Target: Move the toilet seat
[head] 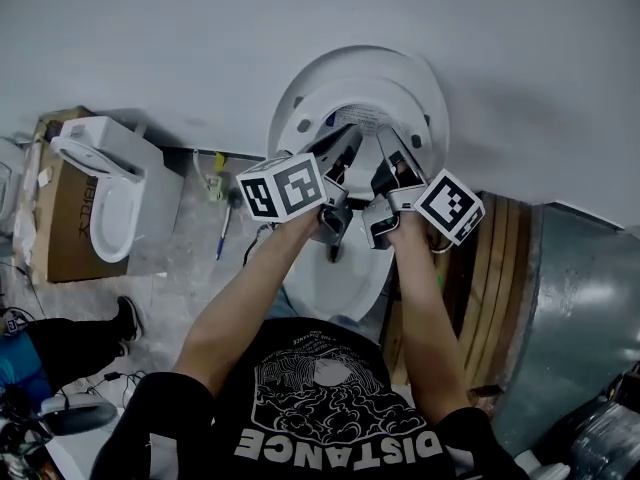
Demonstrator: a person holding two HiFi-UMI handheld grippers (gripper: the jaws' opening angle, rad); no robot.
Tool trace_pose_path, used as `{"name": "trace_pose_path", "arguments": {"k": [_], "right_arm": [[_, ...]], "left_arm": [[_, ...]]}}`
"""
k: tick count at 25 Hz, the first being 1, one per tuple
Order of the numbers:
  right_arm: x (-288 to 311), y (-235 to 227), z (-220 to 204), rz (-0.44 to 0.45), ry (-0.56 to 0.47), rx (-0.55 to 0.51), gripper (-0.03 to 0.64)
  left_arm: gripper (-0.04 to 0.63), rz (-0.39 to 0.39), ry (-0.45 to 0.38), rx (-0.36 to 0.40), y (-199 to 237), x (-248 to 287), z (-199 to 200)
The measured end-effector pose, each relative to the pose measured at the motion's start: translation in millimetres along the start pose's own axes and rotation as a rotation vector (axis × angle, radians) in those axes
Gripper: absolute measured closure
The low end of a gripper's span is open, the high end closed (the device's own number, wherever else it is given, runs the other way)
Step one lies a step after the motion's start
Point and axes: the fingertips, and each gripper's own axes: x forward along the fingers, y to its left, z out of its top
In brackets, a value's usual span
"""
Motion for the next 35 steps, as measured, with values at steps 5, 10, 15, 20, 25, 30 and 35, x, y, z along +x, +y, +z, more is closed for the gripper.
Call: {"name": "trace_pose_path", "arguments": {"k": [5, 10, 15, 20, 25, 30, 35], "right_arm": [[-40, 12, -10, 0.02, 0.05, -0.122, 0.572], [-69, 23, -24, 0.015, 0.106, -0.286, 0.572], [-97, 33, -35, -0.028, 0.119, -0.454, 0.572], [-120, 39, -48, -0.077, 0.125, -0.627, 0.578], [-147, 50, -70, -0.124, 0.116, -0.71, 0.583], [-166, 66, -91, -0.153, 0.113, -0.779, 0.591], [-181, 81, -113, -0.186, 0.095, -0.803, 0.598]], "left_arm": [[0.571, 0.043, -0.002, 0.087, -32, -19, -34], [0.578, 0.096, -0.011, 0.184, -52, -38, -53], [0.581, 0.128, -0.004, 0.256, -66, -60, -67], [0.583, 0.146, 0.021, 0.354, -80, -79, -81], [0.583, 0.145, 0.051, 0.455, -94, -105, -100], [0.583, 0.152, 0.052, 0.509, -101, -134, -108], [0.584, 0.151, 0.068, 0.593, -108, -164, -111]]}}
